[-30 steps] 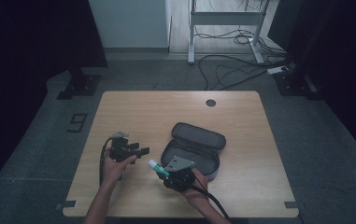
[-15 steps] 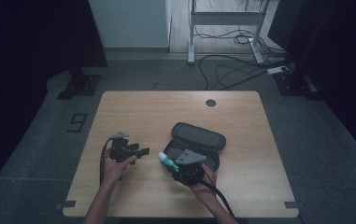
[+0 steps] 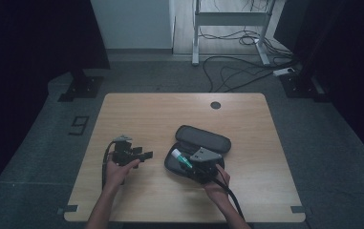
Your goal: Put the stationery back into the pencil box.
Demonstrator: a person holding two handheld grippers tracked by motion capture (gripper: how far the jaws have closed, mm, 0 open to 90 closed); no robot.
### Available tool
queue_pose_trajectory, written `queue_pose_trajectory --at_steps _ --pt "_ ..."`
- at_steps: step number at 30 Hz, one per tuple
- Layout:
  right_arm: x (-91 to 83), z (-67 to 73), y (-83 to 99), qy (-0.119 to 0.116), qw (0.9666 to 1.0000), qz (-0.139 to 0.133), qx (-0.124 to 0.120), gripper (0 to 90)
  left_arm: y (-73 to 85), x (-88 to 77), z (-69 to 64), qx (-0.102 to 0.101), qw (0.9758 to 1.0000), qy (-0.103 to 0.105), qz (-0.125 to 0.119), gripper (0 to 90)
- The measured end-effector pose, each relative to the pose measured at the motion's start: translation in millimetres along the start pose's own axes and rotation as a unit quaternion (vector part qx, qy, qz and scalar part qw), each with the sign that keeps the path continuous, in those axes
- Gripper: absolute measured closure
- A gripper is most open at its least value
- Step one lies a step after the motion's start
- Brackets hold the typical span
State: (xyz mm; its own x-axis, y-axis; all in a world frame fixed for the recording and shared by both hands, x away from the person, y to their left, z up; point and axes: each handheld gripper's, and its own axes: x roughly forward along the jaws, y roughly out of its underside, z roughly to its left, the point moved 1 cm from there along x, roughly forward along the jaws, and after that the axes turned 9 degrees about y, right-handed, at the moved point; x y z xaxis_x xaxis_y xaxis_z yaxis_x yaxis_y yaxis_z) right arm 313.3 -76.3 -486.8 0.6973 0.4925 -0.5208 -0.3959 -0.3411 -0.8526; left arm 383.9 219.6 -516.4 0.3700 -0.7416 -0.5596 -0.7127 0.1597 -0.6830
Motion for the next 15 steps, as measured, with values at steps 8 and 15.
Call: queue_pose_trajectory --at_steps 8,15 --pt "1.5 -13.6 4.2 0.014 0.9998 0.007 0.015 64.8 0.1 0.1 -0.1 0.001 1.0 0.0 0.002 32.5" --pt "5.7 -21.9 9.3 0.02 0.9994 0.015 0.023 64.8 0.6 1.6 0.1 -0.001 1.0 0.0 0.006 32.2"
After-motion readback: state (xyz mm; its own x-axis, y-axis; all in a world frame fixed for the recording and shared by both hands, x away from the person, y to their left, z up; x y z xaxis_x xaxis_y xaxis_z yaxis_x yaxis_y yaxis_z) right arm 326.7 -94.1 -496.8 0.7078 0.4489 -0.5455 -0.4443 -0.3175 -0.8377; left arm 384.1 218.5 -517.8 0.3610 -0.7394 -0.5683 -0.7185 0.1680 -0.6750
